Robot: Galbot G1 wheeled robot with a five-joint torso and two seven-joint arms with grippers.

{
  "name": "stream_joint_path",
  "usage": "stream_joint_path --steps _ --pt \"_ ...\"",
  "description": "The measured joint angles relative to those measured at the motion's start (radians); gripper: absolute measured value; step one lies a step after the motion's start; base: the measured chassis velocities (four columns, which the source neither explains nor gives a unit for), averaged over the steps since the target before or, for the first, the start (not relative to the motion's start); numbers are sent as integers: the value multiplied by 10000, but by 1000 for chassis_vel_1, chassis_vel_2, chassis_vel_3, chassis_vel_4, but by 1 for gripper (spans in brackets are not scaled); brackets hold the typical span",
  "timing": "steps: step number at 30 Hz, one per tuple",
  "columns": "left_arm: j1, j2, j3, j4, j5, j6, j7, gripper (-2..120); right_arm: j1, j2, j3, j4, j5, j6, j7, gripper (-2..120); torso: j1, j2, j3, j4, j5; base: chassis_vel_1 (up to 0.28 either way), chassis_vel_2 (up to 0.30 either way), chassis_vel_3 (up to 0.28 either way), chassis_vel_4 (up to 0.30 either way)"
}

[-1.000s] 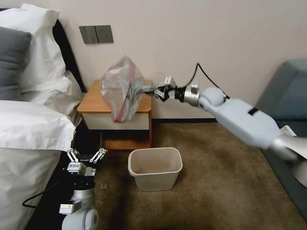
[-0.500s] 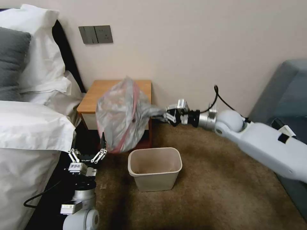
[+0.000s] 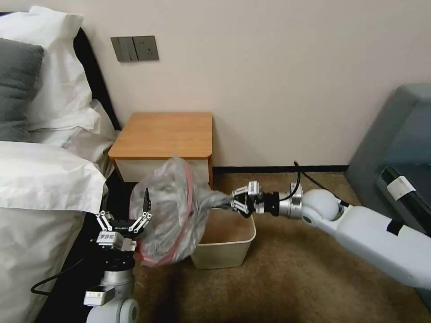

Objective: Pick up the garbage bag from the table and place it over the trash can.

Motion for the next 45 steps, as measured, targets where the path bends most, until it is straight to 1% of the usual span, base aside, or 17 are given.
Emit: stream_joint_path --steps 4,8,11,18,24,30,31,32,33,37,38,41,42,43,44,45 --pt "-35 -21 20 7 16 0 3 93 -159 244 -79 -690 -339 199 -147 0 0 0 0 0 0 0 0 0 0" --pt "-34 -22 20 7 17 -1 3 93 -239 383 -94 -1061 -518 283 -235 0 0 1 0 0 -1 0 0 0 0" --pt "-30 -17 7 31 17 0 2 93 -309 635 -116 -1525 -761 393 -302 0 0 0 0 0 0 0 0 0 0" --pt "-17 -31 -2 37 14 -1 3 93 -147 1074 -213 -2315 -1085 584 -471 0 0 0 0 2 0 0 0 0 0" --pt "-23 -25 -21 37 4 -2 -7 93 -50 1047 -215 -2558 -1189 641 -578 0 0 0 1 0 1 0 0 0 0" --pt "-77 -51 -12 70 0 -11 -18 93 0 731 -166 -2562 -1257 647 -823 0 1 0 1 -3 0 0 0 0 0" --pt "-89 -59 -3 82 -1 -14 -18 93 0 695 -149 -2533 -1257 646 -902 3 1 0 1 -2 0 0 0 0 0" --pt "-106 -69 7 97 0 -16 -18 93 0 679 -144 -2507 -1257 642 -982 7 1 0 0 -1 0 0 0 0 0" --pt "-106 -69 7 97 0 -16 -18 93 0 679 -144 -2507 -1257 642 -982 7 1 0 0 -1 0 0 0 0 0" --pt "-146 -104 29 134 4 -18 -18 93 -9 705 -152 -2397 -1291 613 -1259 24 1 0 1 0 0 0 0 0 0" --pt "-146 -104 29 134 4 -18 -18 93 -9 705 -152 -2397 -1291 613 -1259 24 1 0 1 0 0 0 0 0 0" --pt "-140 -106 28 136 5 -25 -18 93 36 766 -183 -2382 -1495 612 -1412 39 1 0 0 0 1 0 0 0 0" --pt "-140 -106 28 136 5 -25 -18 93 36 766 -183 -2382 -1495 612 -1412 39 1 0 0 0 1 0 0 0 0" --pt "-138 -106 25 135 6 -29 -20 93 97 782 -191 -2414 -1566 614 -1451 43 1 0 1 0 1 0 0 0 0" --pt "-138 -106 25 136 6 -32 -23 93 185 797 -194 -2461 -1657 613 -1516 49 1 0 1 1 0 0 0 0 0" --pt "-141 -108 25 136 6 -35 -23 93 256 804 -199 -2495 -1725 614 -1585 52 0 0 0 1 0 0 0 0 0"
